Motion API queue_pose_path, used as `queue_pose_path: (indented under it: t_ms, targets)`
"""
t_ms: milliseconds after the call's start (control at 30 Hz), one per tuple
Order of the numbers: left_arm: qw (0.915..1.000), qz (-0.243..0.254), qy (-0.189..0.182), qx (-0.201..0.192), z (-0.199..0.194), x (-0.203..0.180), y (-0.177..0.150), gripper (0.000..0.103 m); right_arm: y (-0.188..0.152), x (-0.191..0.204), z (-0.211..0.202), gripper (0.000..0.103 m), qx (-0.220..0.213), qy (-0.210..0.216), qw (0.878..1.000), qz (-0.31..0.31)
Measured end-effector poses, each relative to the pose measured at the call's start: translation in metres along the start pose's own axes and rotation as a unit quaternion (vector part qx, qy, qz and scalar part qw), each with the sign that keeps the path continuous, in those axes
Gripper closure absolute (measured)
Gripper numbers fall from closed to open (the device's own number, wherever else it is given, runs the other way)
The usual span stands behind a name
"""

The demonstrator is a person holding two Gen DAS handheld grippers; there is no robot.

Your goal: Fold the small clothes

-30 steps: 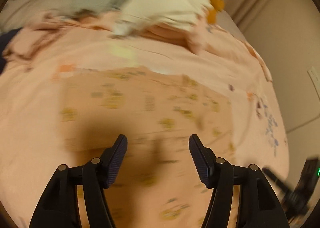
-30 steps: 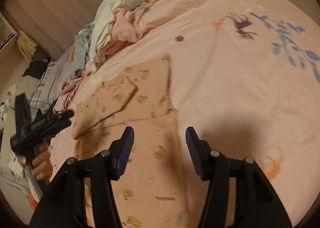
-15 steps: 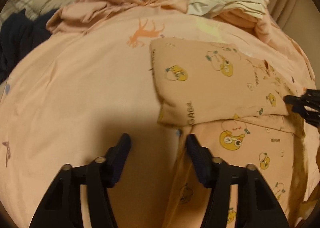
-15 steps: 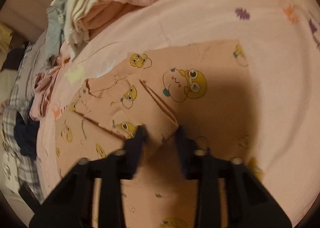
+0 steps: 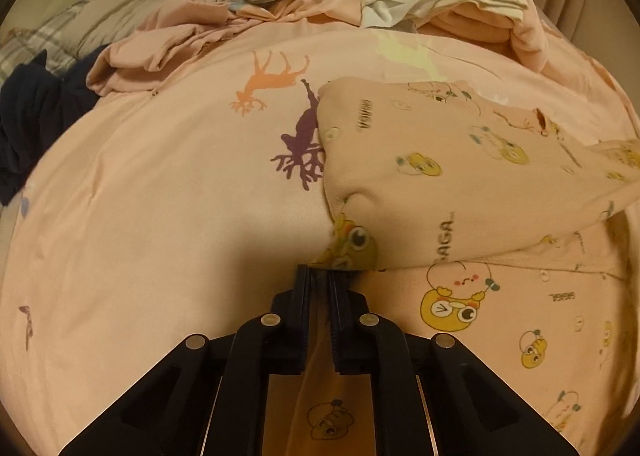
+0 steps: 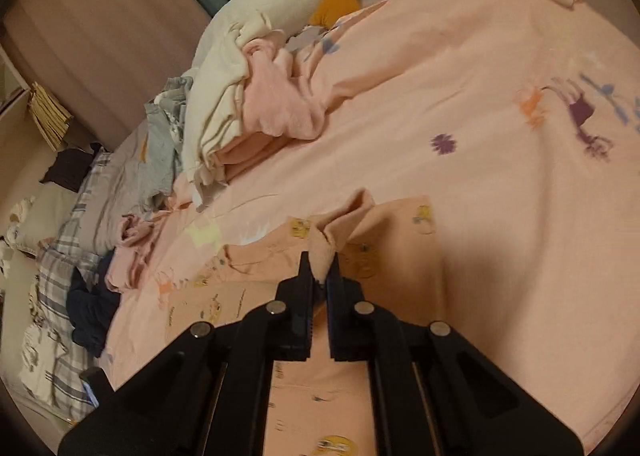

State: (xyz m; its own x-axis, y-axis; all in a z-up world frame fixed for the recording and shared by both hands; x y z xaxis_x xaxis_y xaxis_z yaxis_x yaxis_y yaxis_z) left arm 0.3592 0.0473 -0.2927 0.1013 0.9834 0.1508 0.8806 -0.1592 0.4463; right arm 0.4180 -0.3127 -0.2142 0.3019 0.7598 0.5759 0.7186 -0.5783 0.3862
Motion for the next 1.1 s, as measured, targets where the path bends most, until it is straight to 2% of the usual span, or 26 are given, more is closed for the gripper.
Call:
queue_pose_path:
  t_ms: [67,200,267,333,400,433,500,567,633,700,800,833,1000,1067,1100]
  targets:
    - [1.0,-0.009,0.0,0.001,0.0,0.001,-0.001,0.094,-0.003,-0.02,0.012,0.097,0.005,-0.041,0.999,0.001]
    - [0.9999,-0.007,-0.011,0.007,-0.006,0.001,-0.003,0.094,-0.021,-0.067,0.049,0.097,0.048,-0.102,0.993,0.039]
    - [0.9998,0.009,0.007,0.015,-0.007,0.004,-0.005,0.094,-0.024,-0.068,0.051,0.098,0.039,-0.098,0.994,0.032]
    - [0.9997,0.017,-0.006,0.018,-0.009,0.007,-0.007,0.094,-0.024,-0.06,0.049,0.098,0.036,-0.117,0.992,0.014]
    - [0.9997,-0.001,-0.017,0.017,-0.016,0.019,-0.011,0.091,-0.023,-0.052,0.049,0.095,0.036,-0.137,0.99,-0.009]
    - [0.9998,-0.011,0.0,0.018,-0.019,0.024,-0.012,0.091,-0.024,-0.05,0.05,0.093,0.043,-0.139,0.989,-0.017]
    - [0.9977,-0.006,0.067,0.009,-0.033,0.035,-0.013,0.091,-0.023,-0.052,0.049,0.092,0.051,-0.14,0.989,-0.013]
    - [0.9954,0.017,0.094,-0.008,-0.048,0.038,-0.013,0.091,-0.022,-0.057,0.04,0.085,0.05,-0.14,0.989,0.017]
    - [0.9961,0.007,0.084,-0.026,-0.061,0.04,-0.013,0.091,-0.023,-0.058,0.029,0.085,0.049,-0.122,0.991,0.034]
    - [0.9984,-0.01,0.048,-0.028,-0.067,0.042,-0.012,0.091,-0.022,-0.056,0.019,0.08,0.048,-0.098,0.993,0.051]
    - [0.9993,-0.03,-0.003,-0.022,-0.067,0.042,-0.009,0.091,-0.025,-0.049,0.012,0.057,0.077,-0.061,0.994,0.053]
    - [0.9991,-0.037,-0.006,-0.02,-0.066,0.042,-0.01,0.091,-0.028,-0.047,0.011,0.046,0.082,-0.055,0.994,0.052]
    - [0.9995,-0.029,-0.009,-0.013,-0.062,0.028,-0.012,0.091,-0.029,-0.036,-0.005,0.042,0.043,-0.069,0.996,0.044]
    - [0.9995,-0.024,-0.02,-0.01,-0.061,0.025,-0.012,0.091,-0.027,-0.032,-0.009,0.029,0.039,-0.058,0.997,0.035]
    - [0.9994,-0.022,-0.025,-0.009,-0.06,0.023,-0.012,0.091,-0.028,-0.031,-0.011,0.029,0.038,-0.054,0.997,0.032]
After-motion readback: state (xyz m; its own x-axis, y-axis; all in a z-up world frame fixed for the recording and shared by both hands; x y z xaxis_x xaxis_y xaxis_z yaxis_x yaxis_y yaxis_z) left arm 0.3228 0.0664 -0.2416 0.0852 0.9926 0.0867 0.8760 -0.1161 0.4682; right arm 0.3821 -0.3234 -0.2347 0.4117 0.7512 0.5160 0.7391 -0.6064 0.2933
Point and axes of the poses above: each gripper's, at about its wrist camera, not at the fingertips, and z roughly the way its jaws point, x to its left, y to its top, the point moved 3 cm from there along z, roughly the way its jaws point, and after that the axes turned 15 degrees about z, right-handed, at the moved point
